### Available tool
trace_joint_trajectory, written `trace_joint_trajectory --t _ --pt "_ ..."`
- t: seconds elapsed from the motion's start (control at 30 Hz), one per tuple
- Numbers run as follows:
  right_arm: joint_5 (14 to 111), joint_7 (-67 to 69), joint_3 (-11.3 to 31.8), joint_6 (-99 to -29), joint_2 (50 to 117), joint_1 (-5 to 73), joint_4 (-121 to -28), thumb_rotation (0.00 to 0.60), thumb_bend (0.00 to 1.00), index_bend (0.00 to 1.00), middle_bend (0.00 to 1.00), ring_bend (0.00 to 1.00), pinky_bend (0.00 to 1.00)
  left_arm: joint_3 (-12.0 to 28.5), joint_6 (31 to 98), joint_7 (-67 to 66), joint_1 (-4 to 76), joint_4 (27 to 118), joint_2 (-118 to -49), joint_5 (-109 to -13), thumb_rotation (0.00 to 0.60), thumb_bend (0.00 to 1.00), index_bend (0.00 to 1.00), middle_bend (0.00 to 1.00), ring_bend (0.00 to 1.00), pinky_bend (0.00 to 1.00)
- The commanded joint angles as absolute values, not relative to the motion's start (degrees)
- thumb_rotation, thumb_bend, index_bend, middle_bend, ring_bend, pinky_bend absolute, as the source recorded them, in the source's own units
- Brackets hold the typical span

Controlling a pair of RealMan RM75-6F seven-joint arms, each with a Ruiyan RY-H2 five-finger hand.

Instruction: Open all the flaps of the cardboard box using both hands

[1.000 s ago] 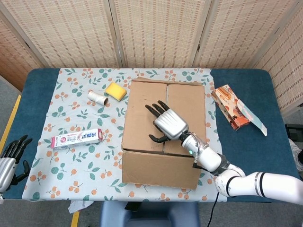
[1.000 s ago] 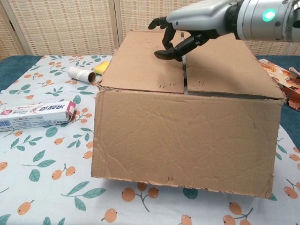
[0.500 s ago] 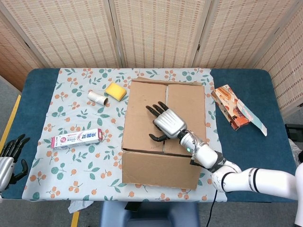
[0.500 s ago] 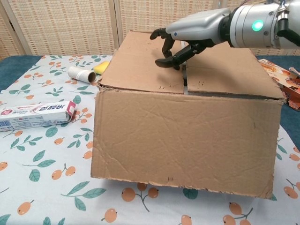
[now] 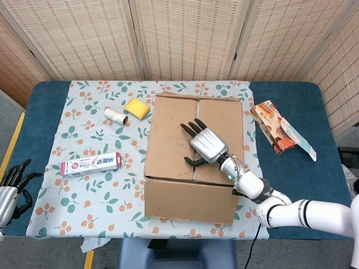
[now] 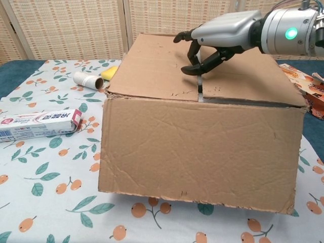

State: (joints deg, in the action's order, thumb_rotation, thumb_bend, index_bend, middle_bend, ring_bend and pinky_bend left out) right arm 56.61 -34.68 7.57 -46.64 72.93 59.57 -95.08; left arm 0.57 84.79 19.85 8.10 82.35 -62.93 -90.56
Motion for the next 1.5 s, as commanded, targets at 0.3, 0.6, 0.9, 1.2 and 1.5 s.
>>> trace_joint_trajectory --t 0.3,0.6,0.9,1.2,1.5 --pt "57.59 -34.59 6.58 -50.06 67.14 57.05 -100.65 0.127 0.47 0.62 0.0 0.0 0.0 0.34 84.12 18.61 8.59 82.39 -63.18 -90.97 0.6 0.97 0.3 0.0 0.0 0.0" --pt "60.87 -32.48 6.72 -54.92 60.11 53.19 -107.23 0.126 0.47 0.62 0.0 0.0 0.0 1.23 84.32 13.15 8.75 82.75 -64.57 -89.88 0.6 0.97 0.3 0.0 0.0 0.0" --pt "68.97 -28.07 5.98 -64.76 49.36 44.46 -116.04 0.126 0.47 0.62 0.0 0.0 0.0 1.06 84.34 11.27 8.89 83.37 -64.86 -90.33 0.6 0.97 0.3 0.0 0.0 0.0" --pt "79.43 -19.38 1.74 -74.2 42.29 32.28 -116.89 0.127 0.47 0.62 0.0 0.0 0.0 0.88 83.62 7.83 9.28 83.88 -65.92 -90.41 0.6 0.97 0.29 0.0 0.0 0.0" --pt "86.23 -11.48 -1.13 -78.3 44.13 24.69 -110.28 0.122 0.47 0.55 0.0 0.0 0.0 0.89 83.05 6.23 9.68 84.14 -66.47 -90.33 0.6 0.97 0.29 0.0 0.0 0.0"
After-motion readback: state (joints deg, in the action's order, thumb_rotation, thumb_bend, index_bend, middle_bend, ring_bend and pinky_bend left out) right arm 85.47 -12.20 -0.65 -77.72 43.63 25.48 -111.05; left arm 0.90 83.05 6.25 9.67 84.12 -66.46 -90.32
